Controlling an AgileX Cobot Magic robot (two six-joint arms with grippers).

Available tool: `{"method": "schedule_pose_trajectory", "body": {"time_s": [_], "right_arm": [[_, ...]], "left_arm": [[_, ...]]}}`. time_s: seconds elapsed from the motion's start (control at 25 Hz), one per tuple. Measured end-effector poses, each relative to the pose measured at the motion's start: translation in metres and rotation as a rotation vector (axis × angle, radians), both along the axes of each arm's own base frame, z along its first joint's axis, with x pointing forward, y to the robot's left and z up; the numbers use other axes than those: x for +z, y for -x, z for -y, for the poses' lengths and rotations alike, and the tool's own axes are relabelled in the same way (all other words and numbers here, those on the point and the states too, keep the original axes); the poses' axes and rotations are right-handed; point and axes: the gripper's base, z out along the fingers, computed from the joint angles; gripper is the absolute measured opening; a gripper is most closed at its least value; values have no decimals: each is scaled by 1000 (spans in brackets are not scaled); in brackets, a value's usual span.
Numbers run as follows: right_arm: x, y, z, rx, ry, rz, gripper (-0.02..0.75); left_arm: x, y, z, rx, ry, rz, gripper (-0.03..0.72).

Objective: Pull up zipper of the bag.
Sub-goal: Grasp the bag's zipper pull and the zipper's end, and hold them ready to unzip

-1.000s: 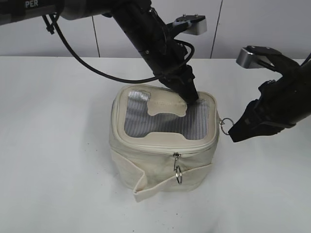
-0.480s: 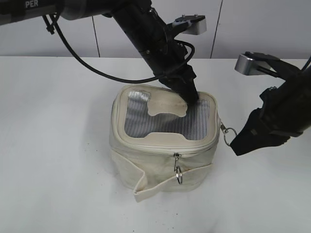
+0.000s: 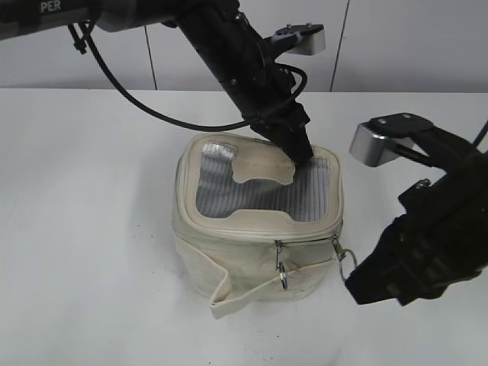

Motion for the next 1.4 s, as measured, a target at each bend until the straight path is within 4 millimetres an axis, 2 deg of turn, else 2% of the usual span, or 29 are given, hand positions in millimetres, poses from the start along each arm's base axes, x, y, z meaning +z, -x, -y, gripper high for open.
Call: {"method": "schedule_pose_trajectory", "body": {"time_s": [0.2, 0.36, 0.48, 0.6, 0.76, 0.96, 1.2, 1.4], "right_arm": [[3, 14, -40, 55, -76, 83, 5], [5, 24, -79, 129, -139, 25, 5], [4, 21, -104, 175, -147, 10, 5], [2, 17, -114, 188, -142, 8, 5], [4, 15, -107, 159, -80, 44, 5], [30, 13, -82, 57, 11, 176, 10], [51, 22, -38, -38, 24, 239, 97], [41, 36, 6, -124, 54, 246, 181]], "left_arm": [[0, 1, 0, 0, -2, -7, 45], [0, -1, 0, 19, -1, -5, 43], [0, -1, 0, 23, -1, -5, 43], [0, -1, 0, 26, -2, -7, 43], [0, -1, 0, 27, -2, -7, 43], [0, -1, 0, 27, -2, -8, 43], [0, -1, 0, 26, -3, -9, 43], [0, -1, 0, 26, -3, -9, 43]]}}
